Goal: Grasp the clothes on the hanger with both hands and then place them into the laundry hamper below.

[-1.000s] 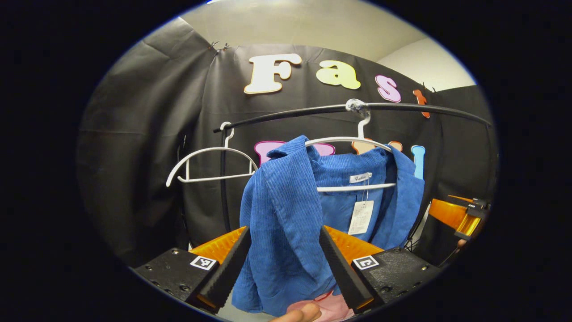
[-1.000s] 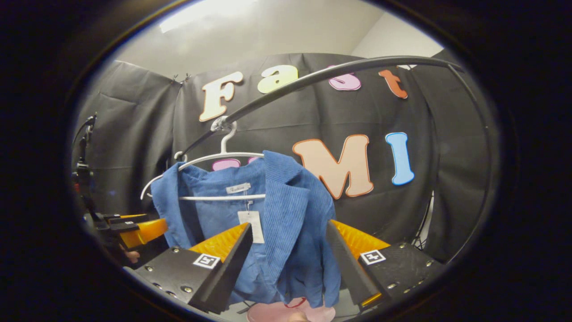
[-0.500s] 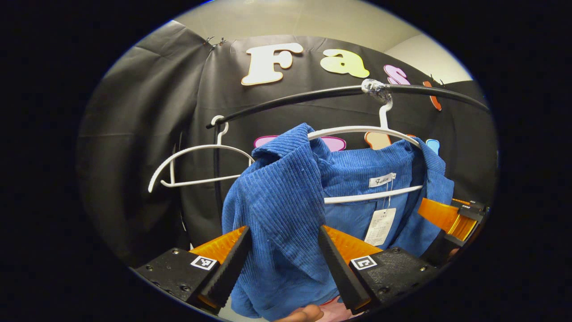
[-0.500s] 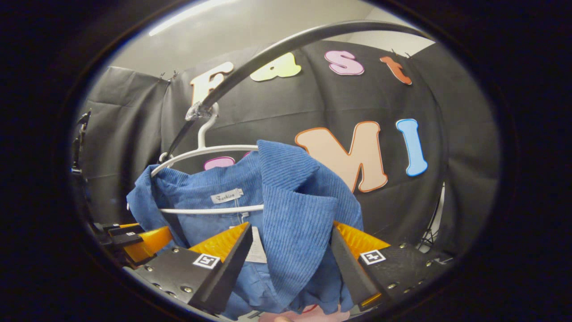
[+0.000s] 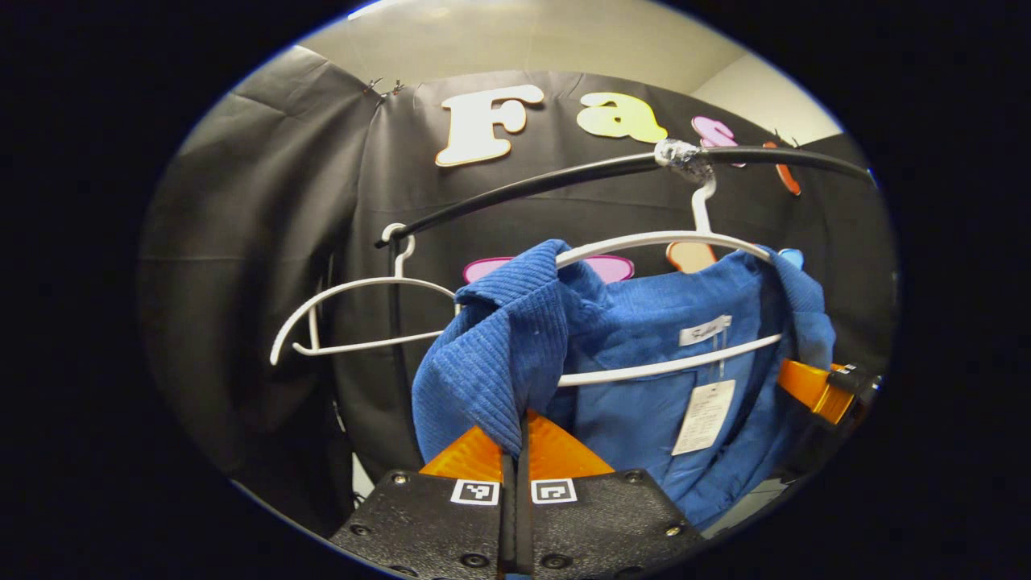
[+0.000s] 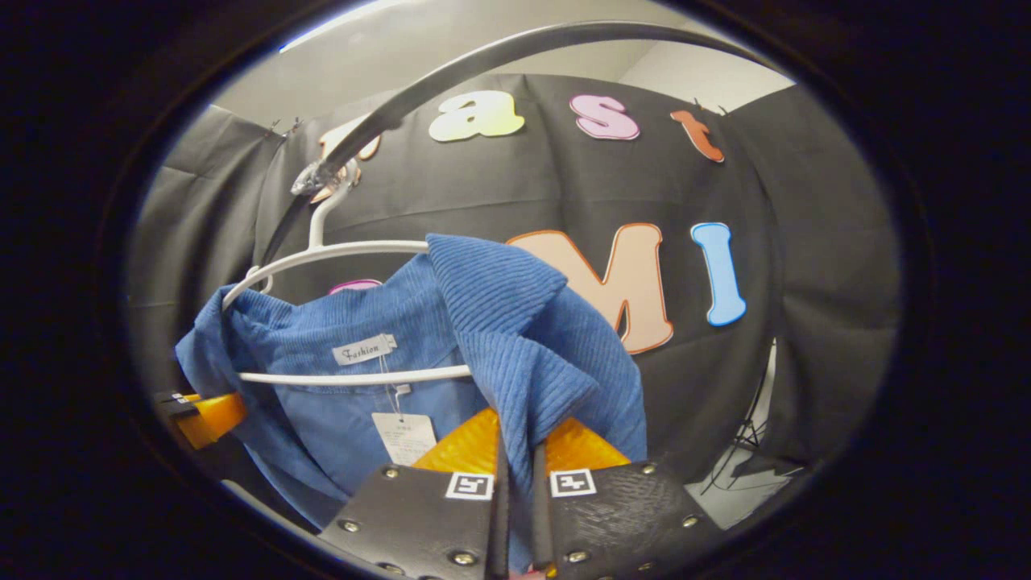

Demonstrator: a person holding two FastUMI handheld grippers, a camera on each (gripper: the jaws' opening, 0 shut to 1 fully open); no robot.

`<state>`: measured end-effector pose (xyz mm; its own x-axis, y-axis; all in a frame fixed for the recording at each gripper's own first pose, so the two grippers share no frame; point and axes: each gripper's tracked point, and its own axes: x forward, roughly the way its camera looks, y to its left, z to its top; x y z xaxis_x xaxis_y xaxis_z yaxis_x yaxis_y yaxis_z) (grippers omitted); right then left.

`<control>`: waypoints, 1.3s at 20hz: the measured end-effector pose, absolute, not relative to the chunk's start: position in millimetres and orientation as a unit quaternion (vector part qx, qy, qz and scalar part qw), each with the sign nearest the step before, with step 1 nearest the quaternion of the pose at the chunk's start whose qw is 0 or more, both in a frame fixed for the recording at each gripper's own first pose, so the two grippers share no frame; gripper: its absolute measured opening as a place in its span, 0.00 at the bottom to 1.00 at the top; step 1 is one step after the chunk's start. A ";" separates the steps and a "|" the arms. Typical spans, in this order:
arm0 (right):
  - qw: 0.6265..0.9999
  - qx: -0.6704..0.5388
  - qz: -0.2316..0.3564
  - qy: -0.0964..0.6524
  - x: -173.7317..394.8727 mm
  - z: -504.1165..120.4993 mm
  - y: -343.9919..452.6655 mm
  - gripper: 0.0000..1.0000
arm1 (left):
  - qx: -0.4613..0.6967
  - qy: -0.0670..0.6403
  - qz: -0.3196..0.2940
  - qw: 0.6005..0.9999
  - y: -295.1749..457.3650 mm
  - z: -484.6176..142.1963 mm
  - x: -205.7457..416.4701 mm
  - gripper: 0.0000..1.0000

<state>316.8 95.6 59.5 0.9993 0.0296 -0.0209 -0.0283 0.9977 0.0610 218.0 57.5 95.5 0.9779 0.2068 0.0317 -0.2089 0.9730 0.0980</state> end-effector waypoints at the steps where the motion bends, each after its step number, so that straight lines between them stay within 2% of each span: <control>1: 0.999 0.030 0.012 0.013 315.5 58.7 91.3 0.11 | 0.049 -0.016 0.096 0.994 57.7 100.1 216.9 0.00; 4: 1.000 0.021 0.015 -0.010 307.3 68.2 82.4 0.11 | 0.057 -0.023 0.081 0.995 58.3 109.5 196.2 0.00; 6: 0.999 0.012 0.040 -0.033 299.8 80.2 87.1 0.12 | 0.059 -0.025 0.074 0.995 54.5 115.7 184.2 0.00; 11: 0.997 -0.014 0.041 -0.070 285.5 104.1 73.9 0.11 | 0.050 -0.037 0.062 0.996 58.6 136.5 162.6 0.00; 15: 0.992 0.039 0.096 -0.071 279.4 125.5 81.1 0.11 | 0.039 -0.040 0.061 0.997 69.2 148.8 156.3 0.02; 16: 0.992 0.049 0.100 -0.065 280.0 127.9 75.3 0.07 | 0.039 -0.038 0.061 0.997 72.7 150.8 156.1 0.00; 17: 0.992 0.053 0.092 -0.062 282.1 130.4 65.9 0.11 | 0.038 -0.038 0.059 0.997 74.8 154.0 155.6 0.02; 26: 0.996 0.022 0.058 -0.066 296.8 155.6 23.9 0.11 | 0.051 -0.058 0.077 0.994 107.4 197.0 156.6 0.02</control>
<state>296.8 23.9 155.6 0.9848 0.1120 0.1331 -0.1177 0.9924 0.0356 156.6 107.4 197.0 0.9813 0.1481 0.1228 -0.1598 0.9829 0.0915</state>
